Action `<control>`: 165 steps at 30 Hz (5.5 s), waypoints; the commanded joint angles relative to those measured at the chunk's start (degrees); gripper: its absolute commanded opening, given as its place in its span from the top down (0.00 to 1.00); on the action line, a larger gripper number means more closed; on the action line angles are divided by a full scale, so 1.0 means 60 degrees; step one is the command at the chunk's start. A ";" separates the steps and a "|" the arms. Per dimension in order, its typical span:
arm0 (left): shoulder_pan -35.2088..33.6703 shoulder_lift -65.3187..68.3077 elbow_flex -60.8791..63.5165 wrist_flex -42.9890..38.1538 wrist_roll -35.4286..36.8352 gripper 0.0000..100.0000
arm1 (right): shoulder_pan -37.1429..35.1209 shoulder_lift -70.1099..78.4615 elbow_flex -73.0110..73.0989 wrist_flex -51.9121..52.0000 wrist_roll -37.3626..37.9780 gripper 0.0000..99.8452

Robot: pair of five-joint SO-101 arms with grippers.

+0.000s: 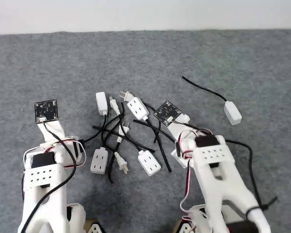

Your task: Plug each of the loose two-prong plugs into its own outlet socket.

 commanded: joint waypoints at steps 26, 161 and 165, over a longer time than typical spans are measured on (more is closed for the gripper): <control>-0.0015 -0.0103 0.0081 -0.0615 -0.0571 0.80 | 0.0637 0.3744 -0.2769 -0.0051 0.2095 0.94; 0.1260 -0.8938 0.4388 0.0000 0.0425 0.80 | 0.2337 0.5516 -0.6784 0.2791 -0.5040 0.99; 0.1260 -0.8982 0.4403 0.0015 0.0073 0.80 | 0.2337 0.6176 -0.7429 0.2791 -0.5040 0.93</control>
